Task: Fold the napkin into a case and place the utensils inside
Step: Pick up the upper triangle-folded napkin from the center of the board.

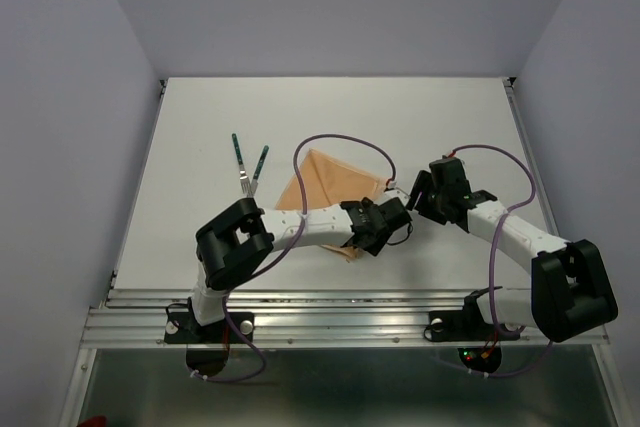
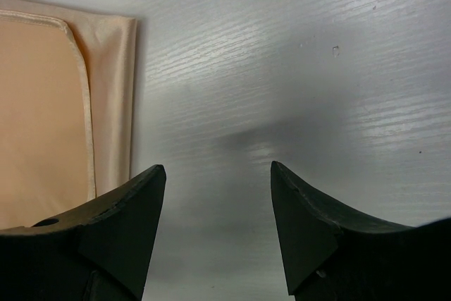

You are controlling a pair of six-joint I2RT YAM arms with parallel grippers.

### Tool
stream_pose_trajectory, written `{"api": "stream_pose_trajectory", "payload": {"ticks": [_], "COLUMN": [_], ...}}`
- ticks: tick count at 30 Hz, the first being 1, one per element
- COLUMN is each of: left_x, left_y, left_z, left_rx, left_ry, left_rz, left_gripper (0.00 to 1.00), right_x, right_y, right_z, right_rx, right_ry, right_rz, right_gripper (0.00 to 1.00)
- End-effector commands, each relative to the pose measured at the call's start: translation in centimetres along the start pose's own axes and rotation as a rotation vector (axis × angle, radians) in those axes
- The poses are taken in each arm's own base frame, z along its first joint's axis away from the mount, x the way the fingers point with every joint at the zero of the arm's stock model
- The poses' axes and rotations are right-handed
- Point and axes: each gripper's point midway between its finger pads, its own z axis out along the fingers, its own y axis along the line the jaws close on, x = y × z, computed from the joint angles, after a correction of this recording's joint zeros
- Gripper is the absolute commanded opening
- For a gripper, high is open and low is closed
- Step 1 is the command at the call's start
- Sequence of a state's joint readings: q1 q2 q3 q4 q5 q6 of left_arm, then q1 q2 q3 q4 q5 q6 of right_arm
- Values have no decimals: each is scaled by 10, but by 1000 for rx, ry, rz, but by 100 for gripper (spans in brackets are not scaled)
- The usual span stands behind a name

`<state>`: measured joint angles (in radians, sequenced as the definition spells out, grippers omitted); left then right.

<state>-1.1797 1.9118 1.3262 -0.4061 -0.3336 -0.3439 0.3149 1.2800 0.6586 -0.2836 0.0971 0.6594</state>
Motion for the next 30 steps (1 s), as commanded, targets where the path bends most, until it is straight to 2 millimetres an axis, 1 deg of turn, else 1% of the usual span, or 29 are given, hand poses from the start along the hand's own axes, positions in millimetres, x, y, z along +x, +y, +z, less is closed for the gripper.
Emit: {"api": "stream_pose_trajectory", "payload": {"ticks": [1,7,13,15,19,23,27,30], "left_x": [-21,-12,-13,-11,-2,4,13,20], "left_y": [1,2,7,9,6,4,4,4], "left_z": [-28,-18,-13,-11,-4,2,12,18], "left_rx": [-42,-54,-98,-108,-94,-85,-97,-103], "left_ry": [-60,-44,-53,-48,-30,-15,12,26], "left_rz": [27,34,40,45,52,61,76,82], "left_gripper": [63,63,62,60,55,54,52,47], "right_x": [-8,-8,-7,-6,-5,-6,-6,-5], "right_y": [5,6,5,3,3,4,4,3], "right_z": [0,1,1,1,2,3,3,4], "right_rx": [-12,-11,-8,-5,-4,-4,-3,-1], "right_ry": [-26,-23,-21,-20,-17,-19,-15,-15], "right_rz": [17,17,17,16,14,15,13,11], "right_gripper": [67,67,67,68,68,68,68,68]}}
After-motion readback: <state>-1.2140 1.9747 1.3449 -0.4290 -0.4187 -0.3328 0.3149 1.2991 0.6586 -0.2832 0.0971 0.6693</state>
